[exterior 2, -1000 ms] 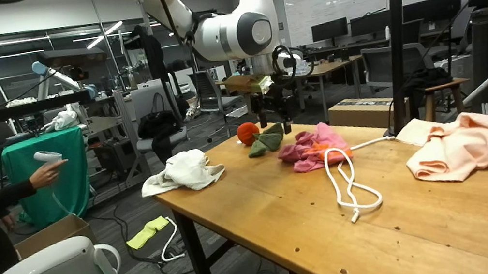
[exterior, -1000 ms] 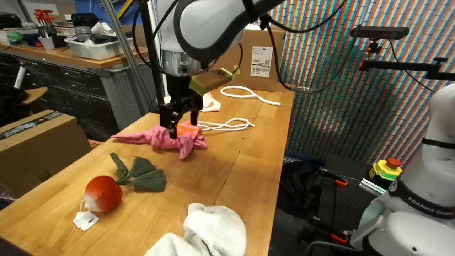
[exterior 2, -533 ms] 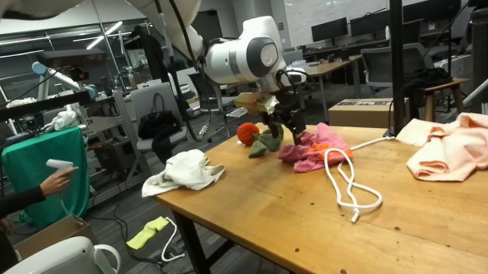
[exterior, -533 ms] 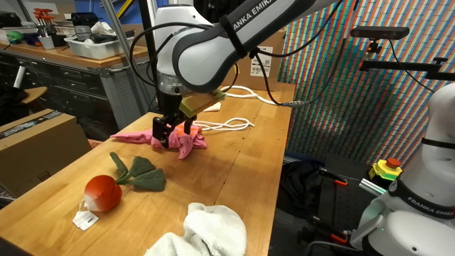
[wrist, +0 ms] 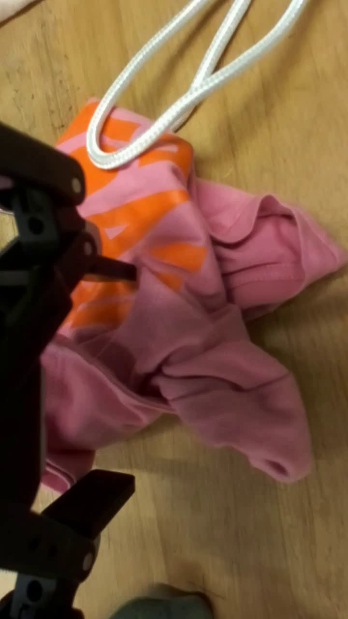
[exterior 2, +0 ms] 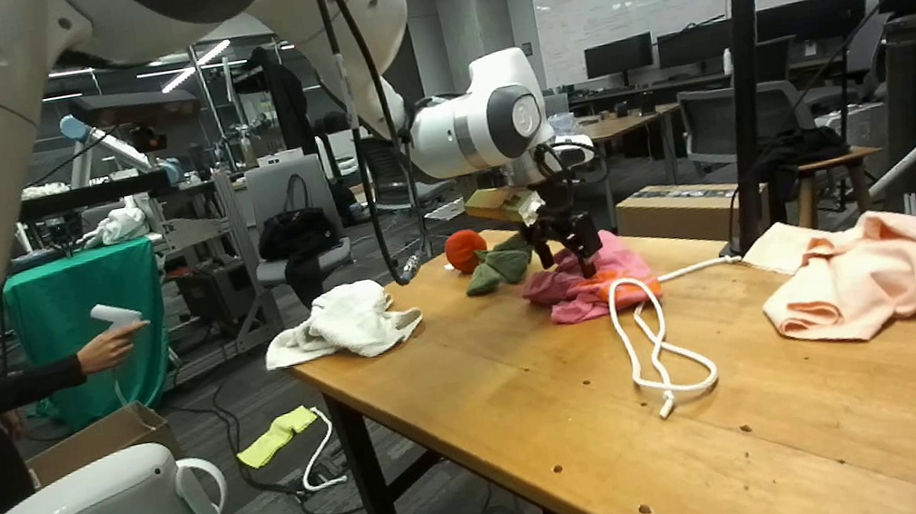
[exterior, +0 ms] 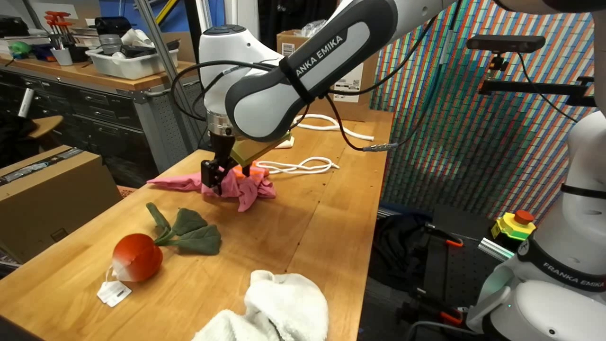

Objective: Separate the items on the table

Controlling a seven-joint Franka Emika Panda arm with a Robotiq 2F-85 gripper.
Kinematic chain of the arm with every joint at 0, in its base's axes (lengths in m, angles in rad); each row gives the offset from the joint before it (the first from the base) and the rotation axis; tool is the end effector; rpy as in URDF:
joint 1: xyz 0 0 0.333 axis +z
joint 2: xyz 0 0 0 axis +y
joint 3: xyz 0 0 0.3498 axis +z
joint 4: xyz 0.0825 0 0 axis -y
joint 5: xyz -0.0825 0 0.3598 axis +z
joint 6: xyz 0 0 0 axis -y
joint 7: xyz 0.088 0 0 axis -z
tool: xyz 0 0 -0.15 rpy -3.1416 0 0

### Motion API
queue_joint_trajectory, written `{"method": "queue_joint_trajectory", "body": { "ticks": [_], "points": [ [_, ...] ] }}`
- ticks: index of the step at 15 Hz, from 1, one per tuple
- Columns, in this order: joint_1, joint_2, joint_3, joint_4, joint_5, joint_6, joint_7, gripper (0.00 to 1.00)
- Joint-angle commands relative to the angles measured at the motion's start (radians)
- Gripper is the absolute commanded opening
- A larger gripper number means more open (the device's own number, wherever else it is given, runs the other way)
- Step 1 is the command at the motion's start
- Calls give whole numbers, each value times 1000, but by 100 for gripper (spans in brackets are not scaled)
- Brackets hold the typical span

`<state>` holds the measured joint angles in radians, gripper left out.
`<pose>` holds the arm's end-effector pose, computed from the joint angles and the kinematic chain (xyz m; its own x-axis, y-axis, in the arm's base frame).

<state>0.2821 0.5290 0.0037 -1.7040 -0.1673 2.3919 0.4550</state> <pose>0.6669 0.1891 0.3034 0.9801 -0.0504 0.1920 -0.0611 -0.9969 0.0502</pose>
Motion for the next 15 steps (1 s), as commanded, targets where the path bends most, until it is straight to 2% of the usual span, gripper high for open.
{"method": "queue_joint_trajectory", "body": {
  "ticks": [1, 3, 4, 5, 7, 8, 11, 15],
  "points": [
    [22, 39, -31, 59, -26, -2, 38, 100],
    [23, 50, -36, 70, -23, -8, 38, 100],
    [23, 55, -38, 75, -22, -14, 38, 95],
    [23, 58, -39, 79, -21, -22, 36, 74],
    [19, 66, -40, 87, -13, -36, 35, 70],
    [18, 68, -41, 89, -12, -44, 35, 64],
    [16, 62, -43, 89, -10, -74, 39, 37],
    [14, 44, -43, 96, -11, -133, 44, 8]
  ]
}}
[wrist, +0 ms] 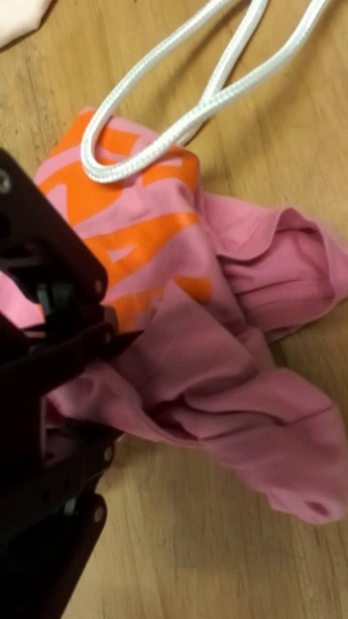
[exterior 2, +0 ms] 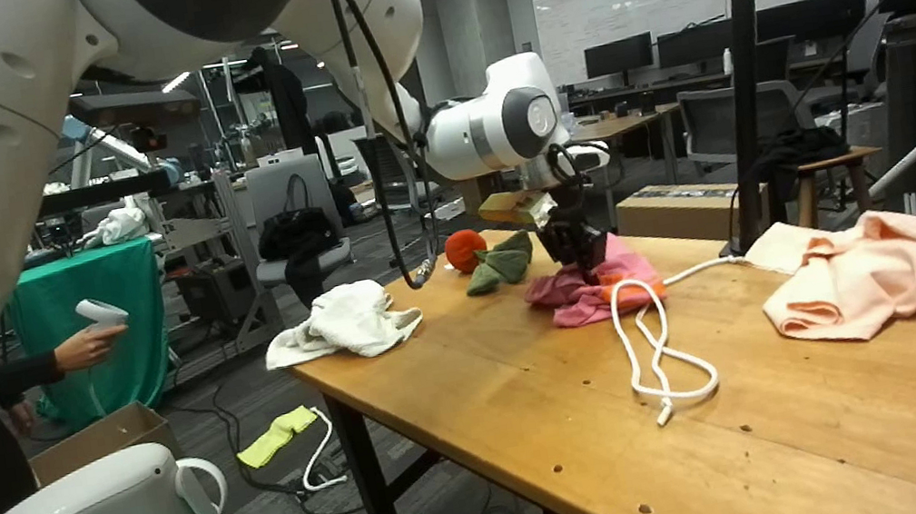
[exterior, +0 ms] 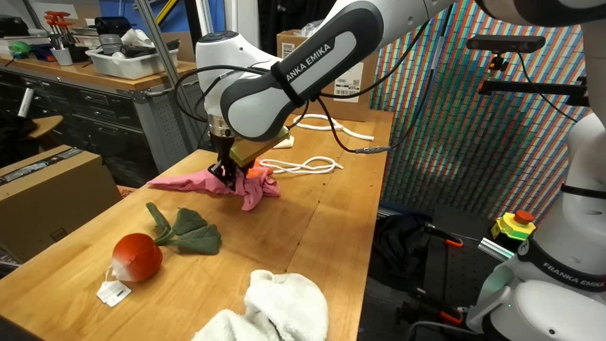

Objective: Separate the items on the table

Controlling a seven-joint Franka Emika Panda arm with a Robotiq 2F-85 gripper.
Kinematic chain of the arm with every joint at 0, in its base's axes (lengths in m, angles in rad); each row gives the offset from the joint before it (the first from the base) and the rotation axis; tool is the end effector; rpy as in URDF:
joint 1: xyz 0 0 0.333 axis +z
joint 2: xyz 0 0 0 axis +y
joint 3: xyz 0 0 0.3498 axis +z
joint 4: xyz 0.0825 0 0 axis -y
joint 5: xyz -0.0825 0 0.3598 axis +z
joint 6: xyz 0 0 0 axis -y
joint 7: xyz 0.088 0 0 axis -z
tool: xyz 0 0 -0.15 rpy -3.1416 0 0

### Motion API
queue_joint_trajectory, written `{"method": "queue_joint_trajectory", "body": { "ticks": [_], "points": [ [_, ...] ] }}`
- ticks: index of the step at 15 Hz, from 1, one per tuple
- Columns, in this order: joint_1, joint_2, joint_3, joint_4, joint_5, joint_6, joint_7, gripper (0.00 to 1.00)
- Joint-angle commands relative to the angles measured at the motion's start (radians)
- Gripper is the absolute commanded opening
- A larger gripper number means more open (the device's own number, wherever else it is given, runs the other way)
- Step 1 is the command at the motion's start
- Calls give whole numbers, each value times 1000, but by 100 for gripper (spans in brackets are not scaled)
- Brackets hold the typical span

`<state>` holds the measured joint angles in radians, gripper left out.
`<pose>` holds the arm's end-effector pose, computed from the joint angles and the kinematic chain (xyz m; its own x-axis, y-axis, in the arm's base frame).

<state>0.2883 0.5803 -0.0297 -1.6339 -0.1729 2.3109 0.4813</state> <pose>0.6790 0.1733 0.2906 0.9841 -0.0979 0.1481 -0.1129 -0.9890 0.0960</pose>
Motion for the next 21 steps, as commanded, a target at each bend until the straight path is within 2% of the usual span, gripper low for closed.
{"method": "queue_joint_trajectory", "body": {
  "ticks": [1, 3, 5, 10, 21],
  "points": [
    [7, -15, -9, 27, -7, -64, 18, 6],
    [14, -30, -19, 27, -26, -68, 31, 2],
    [14, -43, -26, 32, -42, -65, 37, 7],
    [16, -46, -45, 63, -74, 0, 103, 7],
    [30, 8, -38, 147, -56, 78, 230, 7]
  ]
}}
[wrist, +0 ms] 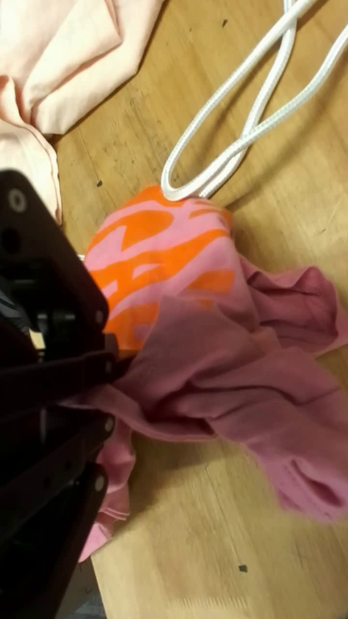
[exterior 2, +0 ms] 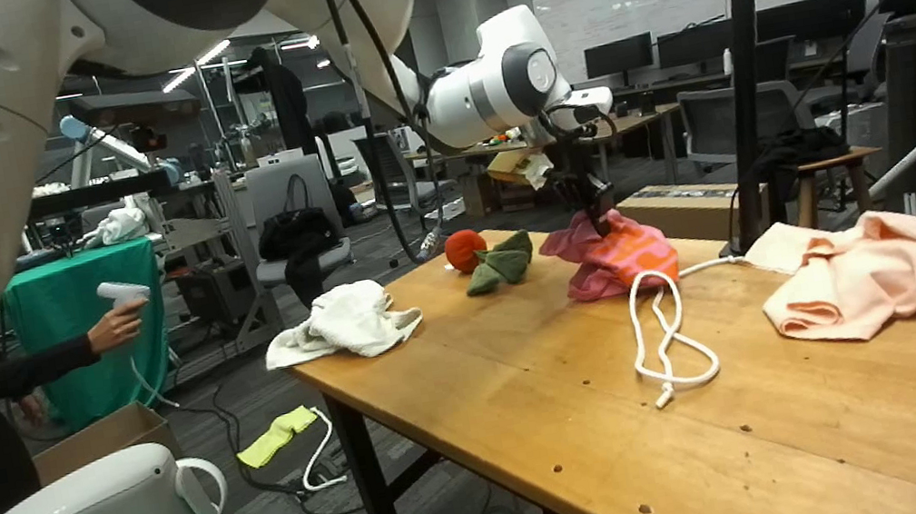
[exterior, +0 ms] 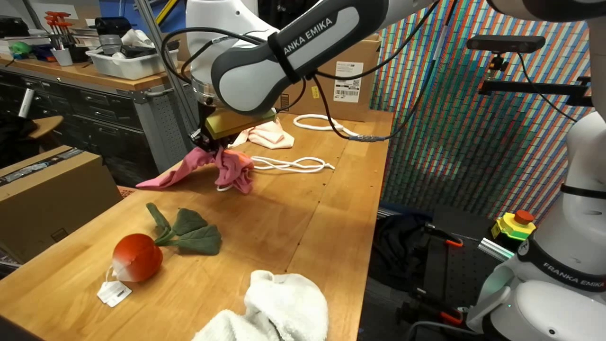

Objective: Separate the items on the table

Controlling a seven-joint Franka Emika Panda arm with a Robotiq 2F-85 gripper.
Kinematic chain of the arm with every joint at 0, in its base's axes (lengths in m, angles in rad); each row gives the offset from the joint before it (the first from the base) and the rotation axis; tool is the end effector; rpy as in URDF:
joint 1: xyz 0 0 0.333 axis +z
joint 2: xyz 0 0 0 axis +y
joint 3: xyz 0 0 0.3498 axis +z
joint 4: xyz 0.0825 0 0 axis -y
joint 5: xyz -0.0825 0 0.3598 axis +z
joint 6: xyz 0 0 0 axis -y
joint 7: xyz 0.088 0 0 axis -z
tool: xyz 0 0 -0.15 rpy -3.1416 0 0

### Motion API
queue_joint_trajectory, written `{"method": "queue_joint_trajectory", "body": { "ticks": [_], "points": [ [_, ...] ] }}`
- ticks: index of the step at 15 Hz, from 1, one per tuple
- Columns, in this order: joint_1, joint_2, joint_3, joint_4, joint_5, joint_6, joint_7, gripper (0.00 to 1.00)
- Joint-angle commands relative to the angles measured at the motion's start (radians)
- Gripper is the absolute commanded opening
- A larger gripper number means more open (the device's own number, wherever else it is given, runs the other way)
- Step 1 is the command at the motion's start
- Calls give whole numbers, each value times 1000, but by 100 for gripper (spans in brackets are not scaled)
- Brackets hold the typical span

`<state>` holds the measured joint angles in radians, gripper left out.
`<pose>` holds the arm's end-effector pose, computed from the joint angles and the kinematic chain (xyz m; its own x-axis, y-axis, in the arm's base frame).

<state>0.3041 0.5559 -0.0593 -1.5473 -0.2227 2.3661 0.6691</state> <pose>0.7098 0.1751 0.3548 0.9118 -0.2505 0.3255 -0.2728 -0.9618 0.0241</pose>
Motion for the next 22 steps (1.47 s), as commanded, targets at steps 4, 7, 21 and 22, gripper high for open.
{"method": "queue_joint_trajectory", "body": {
  "ticks": [4, 7, 21, 22],
  "points": [
    [15, 67, -4, 112, 7, 37, 65, 7],
    [13, 86, -3, 154, 16, 27, 77, 7],
    [-13, -201, 59, 53, 41, -264, -20, 6],
    [-17, -230, 63, 33, 39, -286, -28, 6]
  ]
}}
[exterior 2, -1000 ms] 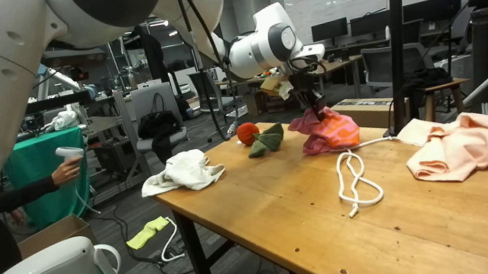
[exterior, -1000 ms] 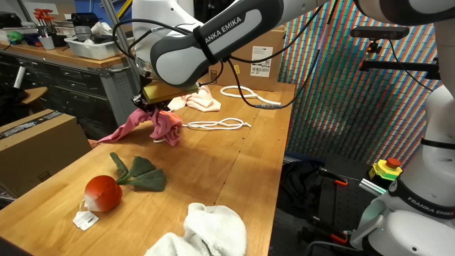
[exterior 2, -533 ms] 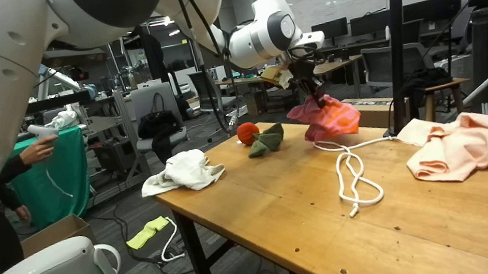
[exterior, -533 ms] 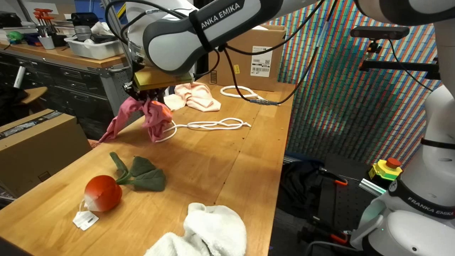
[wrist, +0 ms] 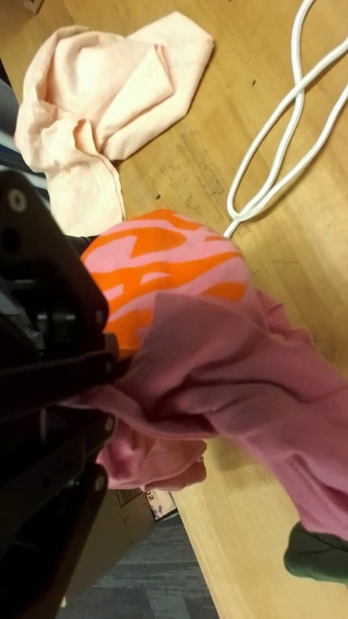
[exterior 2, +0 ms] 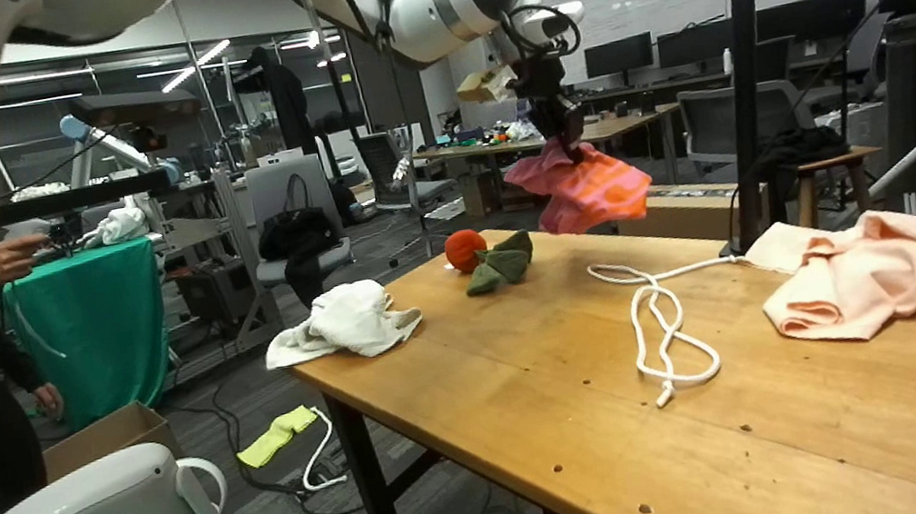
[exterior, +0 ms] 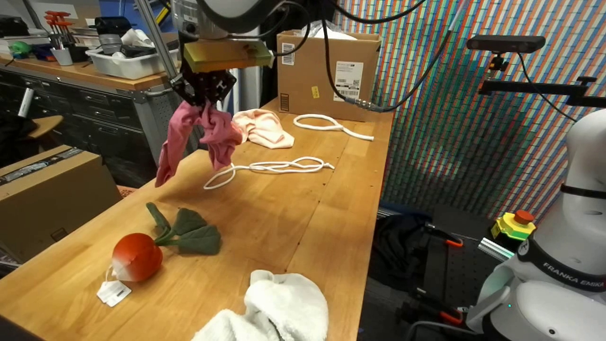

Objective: Separate the items on the table

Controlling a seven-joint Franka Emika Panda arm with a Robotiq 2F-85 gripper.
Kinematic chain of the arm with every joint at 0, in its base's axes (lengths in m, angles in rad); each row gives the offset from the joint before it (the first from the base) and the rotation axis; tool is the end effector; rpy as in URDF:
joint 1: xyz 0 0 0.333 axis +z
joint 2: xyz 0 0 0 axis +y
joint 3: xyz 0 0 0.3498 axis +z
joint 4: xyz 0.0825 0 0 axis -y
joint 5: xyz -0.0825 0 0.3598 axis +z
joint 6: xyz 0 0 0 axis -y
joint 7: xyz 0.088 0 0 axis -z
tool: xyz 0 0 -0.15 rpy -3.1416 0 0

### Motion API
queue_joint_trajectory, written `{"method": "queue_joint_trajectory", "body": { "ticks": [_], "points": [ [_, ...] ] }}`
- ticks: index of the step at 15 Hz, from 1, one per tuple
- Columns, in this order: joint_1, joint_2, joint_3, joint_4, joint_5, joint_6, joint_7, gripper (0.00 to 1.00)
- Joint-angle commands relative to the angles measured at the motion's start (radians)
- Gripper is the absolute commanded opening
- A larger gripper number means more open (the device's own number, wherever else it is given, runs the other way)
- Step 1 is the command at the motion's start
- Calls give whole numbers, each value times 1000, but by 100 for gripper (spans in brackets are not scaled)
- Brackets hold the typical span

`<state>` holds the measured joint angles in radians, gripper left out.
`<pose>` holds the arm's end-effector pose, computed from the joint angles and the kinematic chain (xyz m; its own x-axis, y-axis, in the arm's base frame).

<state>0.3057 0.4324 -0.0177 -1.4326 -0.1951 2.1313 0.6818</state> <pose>0.6890 0.1901 0.4707 0.9027 -0.2902 0.3178 -0.3029 -0.9530 -0.0096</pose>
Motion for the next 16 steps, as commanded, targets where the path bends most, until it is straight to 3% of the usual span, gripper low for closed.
{"method": "queue_joint_trajectory", "body": {
  "ticks": [1, 8, 16],
  "points": [
    [-25, -134, 27, -100, 14, -75, -51, 6],
    [-80, -317, 49, -282, 6, -205, -136, 6],
    [-150, -494, 67, -515, 52, -260, -257, 6]
  ]
}}
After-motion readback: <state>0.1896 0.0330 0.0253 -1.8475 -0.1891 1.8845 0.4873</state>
